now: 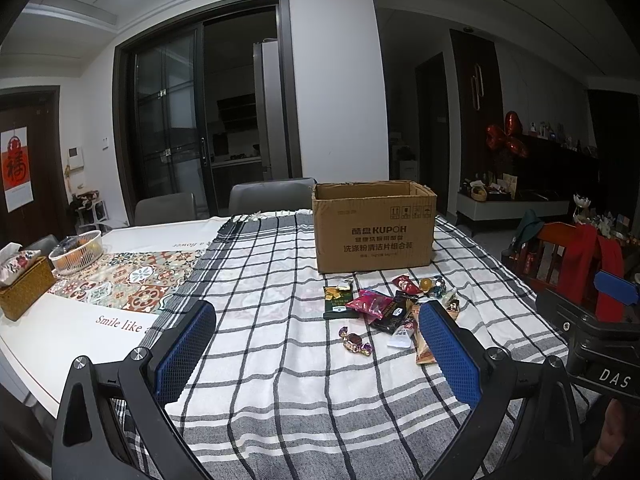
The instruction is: Organize snacks
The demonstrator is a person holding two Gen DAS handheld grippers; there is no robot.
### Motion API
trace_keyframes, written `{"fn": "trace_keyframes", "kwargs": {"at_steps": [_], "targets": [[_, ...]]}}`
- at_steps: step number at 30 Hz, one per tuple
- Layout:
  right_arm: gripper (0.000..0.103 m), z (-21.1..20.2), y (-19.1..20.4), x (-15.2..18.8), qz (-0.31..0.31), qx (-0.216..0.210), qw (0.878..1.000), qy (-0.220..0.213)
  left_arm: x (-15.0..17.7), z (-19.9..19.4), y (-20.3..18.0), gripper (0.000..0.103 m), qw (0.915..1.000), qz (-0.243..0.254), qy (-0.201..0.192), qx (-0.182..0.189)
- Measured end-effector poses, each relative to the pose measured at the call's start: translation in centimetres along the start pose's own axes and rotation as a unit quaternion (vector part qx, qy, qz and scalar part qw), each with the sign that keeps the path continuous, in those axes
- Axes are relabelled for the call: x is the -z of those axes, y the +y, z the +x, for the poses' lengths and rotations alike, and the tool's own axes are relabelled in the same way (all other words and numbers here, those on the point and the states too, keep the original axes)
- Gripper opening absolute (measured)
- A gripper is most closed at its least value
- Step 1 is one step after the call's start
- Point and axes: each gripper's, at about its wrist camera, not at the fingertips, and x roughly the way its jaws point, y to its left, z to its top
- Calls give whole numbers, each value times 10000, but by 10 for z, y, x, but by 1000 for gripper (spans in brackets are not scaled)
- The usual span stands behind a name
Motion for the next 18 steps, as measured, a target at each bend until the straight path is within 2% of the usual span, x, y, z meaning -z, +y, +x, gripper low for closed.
{"fn": "trace_keyframes", "kwargs": {"at_steps": [18], "targets": [[102, -1, 0, 0, -3, -6, 10000, 9, 0, -1, 0, 103, 10000, 12, -9, -12]]}}
